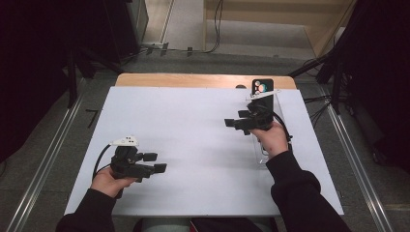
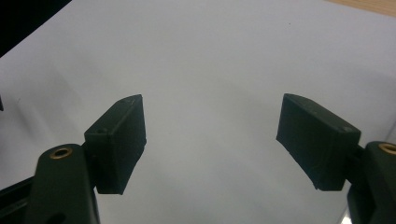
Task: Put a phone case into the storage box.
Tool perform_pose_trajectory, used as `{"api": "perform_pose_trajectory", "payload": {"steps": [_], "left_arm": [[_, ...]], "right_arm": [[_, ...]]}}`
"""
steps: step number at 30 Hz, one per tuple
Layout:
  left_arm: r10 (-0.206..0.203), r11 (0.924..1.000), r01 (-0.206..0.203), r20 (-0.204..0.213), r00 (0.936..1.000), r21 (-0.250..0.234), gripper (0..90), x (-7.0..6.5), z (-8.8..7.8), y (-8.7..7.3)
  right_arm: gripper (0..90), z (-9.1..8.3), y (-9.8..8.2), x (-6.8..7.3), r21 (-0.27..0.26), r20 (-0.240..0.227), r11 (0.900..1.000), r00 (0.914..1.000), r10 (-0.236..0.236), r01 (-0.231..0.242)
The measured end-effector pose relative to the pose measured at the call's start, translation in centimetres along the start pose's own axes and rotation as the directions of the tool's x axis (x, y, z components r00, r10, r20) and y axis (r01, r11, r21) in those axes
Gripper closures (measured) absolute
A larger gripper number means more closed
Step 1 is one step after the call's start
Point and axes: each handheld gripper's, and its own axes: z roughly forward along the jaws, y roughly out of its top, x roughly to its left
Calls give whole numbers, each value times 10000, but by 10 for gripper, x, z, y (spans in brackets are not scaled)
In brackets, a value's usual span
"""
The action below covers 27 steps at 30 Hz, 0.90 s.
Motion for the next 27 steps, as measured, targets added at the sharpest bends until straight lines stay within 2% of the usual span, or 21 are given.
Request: {"api": "perform_pose_trajectory", "payload": {"steps": [7,11,16,19,27], "left_arm": [[8,10000,-8,5,10000,-9,310,-1,0,0],[43,10000,-43,2,10000,-25,310,-1,0,0],[49,10000,-49,14,10000,-43,310,-1,0,0],[44,10000,-44,-12,10000,-29,310,-2,0,1],[82,10000,-82,48,10000,-49,310,-3,0,1]], "right_arm": [[220,0,-8,8,184,-365,9998,9993,-101,108],[220,-3,-14,12,-16,-494,9998,9986,-201,200],[220,-7,-22,19,61,-541,9991,9977,-417,421],[220,-9,-27,23,-23,-756,9993,9964,-382,382],[220,-14,-38,31,16,-804,9978,9946,-658,662]]}}
